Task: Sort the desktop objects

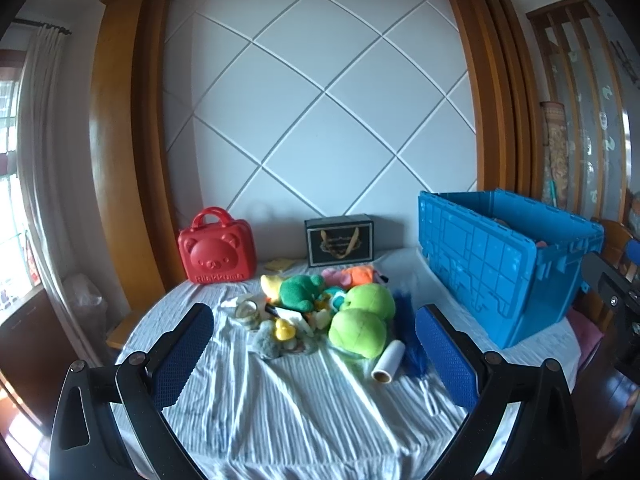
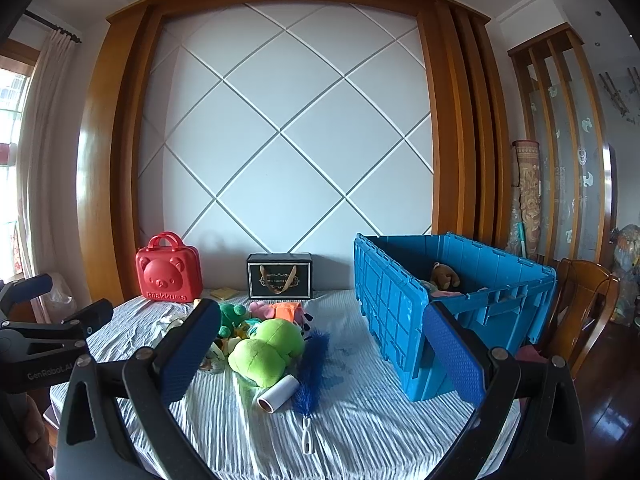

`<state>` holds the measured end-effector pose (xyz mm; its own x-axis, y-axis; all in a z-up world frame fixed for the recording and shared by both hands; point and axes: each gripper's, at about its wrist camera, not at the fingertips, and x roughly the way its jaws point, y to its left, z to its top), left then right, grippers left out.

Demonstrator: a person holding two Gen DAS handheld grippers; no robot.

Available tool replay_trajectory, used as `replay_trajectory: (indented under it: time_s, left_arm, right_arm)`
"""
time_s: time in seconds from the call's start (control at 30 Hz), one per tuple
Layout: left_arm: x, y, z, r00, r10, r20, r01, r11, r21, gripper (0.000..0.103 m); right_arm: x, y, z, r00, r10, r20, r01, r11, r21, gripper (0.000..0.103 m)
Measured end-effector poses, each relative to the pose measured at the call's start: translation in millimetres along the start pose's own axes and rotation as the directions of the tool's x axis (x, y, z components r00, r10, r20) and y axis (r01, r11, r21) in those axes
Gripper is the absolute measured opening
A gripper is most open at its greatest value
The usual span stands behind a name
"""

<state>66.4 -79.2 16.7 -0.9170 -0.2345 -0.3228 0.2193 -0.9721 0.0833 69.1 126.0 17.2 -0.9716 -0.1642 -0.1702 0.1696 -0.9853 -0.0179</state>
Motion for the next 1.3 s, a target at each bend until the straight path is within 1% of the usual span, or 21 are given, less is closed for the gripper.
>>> replay_trajectory:
  time_s: [0.77,1.17,1.3]
  left_arm:
    - [8,6,-6,1.0,-0.011,-0.015,0.011,1.0,-0.003,0.102]
    - [17,1,-8,1.0,0.001,-0.031,-0.001,1.0,-0.002,0.102]
    - [25,2,-12,0.999,0.017,-0.042,-0.017,1.0,0.002,0.102]
  right_arm:
    - [2,9,-4,1.0,-0.003,-0.014,0.003,1.0,-0.02,0.103]
    - [10,10,-6,0.999,0.03,-0.018,-0.031,0.999,-0.035,0.103]
    - [13,9,-5,0.999,0.038,-0.019,-0.038,0.999,-0.034,0.103]
